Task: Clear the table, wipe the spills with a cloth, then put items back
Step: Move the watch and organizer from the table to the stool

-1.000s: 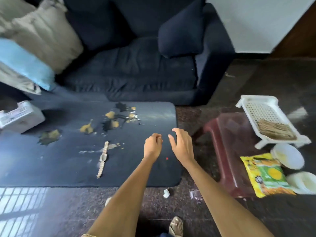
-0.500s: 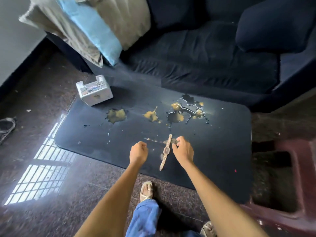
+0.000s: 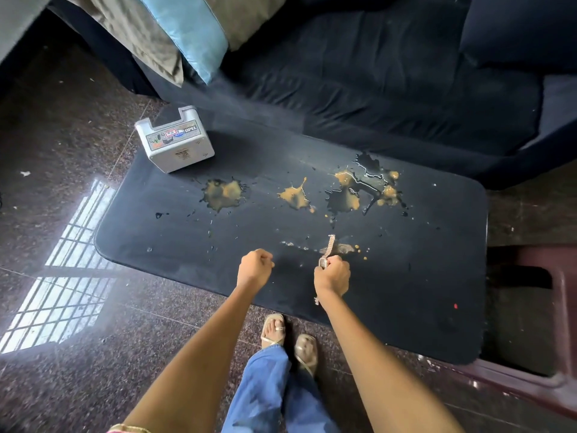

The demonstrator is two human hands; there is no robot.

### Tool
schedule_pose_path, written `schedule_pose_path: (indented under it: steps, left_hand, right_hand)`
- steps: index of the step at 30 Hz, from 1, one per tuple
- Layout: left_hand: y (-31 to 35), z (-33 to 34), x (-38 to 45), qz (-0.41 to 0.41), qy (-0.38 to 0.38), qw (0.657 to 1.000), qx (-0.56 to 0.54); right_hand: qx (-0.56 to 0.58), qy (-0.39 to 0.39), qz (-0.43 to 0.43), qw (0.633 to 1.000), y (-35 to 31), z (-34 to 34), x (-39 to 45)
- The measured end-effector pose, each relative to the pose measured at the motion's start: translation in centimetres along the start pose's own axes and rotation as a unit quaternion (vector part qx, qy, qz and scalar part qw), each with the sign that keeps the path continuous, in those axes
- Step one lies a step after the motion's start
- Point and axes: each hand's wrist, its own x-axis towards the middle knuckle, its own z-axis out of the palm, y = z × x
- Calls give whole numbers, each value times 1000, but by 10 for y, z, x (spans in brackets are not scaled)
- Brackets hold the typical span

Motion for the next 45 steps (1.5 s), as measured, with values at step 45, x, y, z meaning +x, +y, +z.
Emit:
schedule_pose_path:
  steps: [45]
  left_hand:
    - [-60, -278, 142, -122, 109, 896, -413]
  right_hand:
    - [-146, -45, -207, 966, -422, 101, 13]
